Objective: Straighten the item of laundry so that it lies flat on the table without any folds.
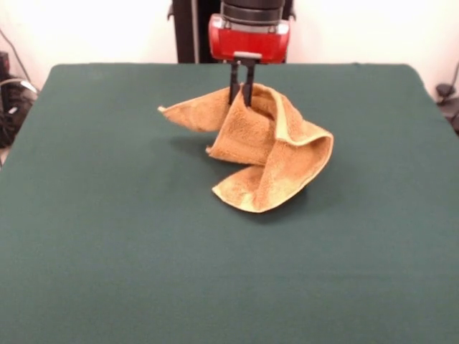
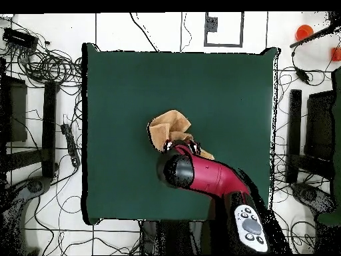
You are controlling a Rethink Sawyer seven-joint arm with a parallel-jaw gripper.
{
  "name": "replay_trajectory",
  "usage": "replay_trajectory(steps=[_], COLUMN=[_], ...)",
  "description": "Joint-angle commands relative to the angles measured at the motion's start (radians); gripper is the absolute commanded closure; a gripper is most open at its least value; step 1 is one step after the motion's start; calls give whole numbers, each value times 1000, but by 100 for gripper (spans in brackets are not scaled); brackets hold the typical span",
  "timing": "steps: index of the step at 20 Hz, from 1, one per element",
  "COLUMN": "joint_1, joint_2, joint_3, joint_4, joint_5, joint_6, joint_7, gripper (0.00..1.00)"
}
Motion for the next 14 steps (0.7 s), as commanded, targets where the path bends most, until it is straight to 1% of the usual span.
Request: replay_trajectory(steps=[1, 10, 14], joint_1=[-12, -26, -31], joint_2=[81, 99, 115], joint_3=[91, 86, 77], joint_4=[-89, -110, -135], joint_5=[1, -28, -41], joint_6=[107, 96, 96], joint_7=[89, 69, 54], gripper=[100, 100, 100])
